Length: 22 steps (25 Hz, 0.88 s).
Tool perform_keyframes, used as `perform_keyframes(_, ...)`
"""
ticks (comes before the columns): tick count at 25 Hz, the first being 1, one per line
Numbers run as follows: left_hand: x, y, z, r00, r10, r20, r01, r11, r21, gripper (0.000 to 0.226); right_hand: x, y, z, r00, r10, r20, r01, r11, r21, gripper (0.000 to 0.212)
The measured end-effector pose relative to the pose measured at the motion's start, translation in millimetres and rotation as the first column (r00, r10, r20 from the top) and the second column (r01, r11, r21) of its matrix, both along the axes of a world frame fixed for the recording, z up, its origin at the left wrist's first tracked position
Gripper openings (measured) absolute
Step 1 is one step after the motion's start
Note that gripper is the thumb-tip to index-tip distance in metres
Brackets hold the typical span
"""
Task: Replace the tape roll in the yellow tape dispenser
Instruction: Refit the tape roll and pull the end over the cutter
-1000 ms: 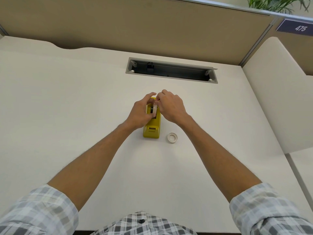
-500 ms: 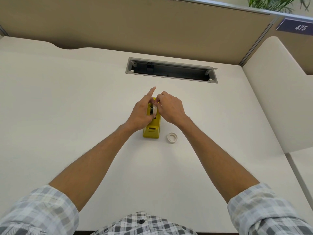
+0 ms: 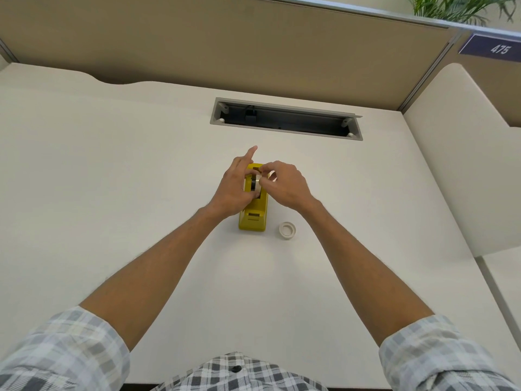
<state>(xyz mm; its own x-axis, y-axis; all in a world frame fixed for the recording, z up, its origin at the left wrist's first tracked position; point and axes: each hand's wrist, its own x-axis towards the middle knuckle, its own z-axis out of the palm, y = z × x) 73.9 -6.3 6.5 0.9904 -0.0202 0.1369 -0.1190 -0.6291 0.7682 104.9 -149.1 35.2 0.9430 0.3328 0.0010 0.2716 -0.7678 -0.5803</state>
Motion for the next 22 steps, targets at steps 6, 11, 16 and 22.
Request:
perform_keyframes(6,-4,6,-1,0.999,-0.021,-0.049,0.020,1.000,-0.020,0.096,0,-5,1,0.991,0.133,-0.001,-0.132,0.986,-0.103,0.038)
perform_keyframes(11,-9,9,-6,0.998,-0.026,-0.051,0.024,0.999,-0.030,0.093,3,-1,-4,0.996,0.094,0.005,-0.092,0.982,-0.164,0.042)
perform_keyframes(16,-9,9,-7,0.996,-0.025,-0.087,0.020,0.998,-0.060,0.093,5,-2,-7,0.995,0.090,0.050,-0.081,0.985,-0.150,0.045)
perform_keyframes(22,-17,6,-11,0.998,0.041,-0.041,-0.043,0.997,-0.062,0.064,-2,-5,-10,0.996,0.040,0.075,-0.038,0.999,-0.025,0.042)
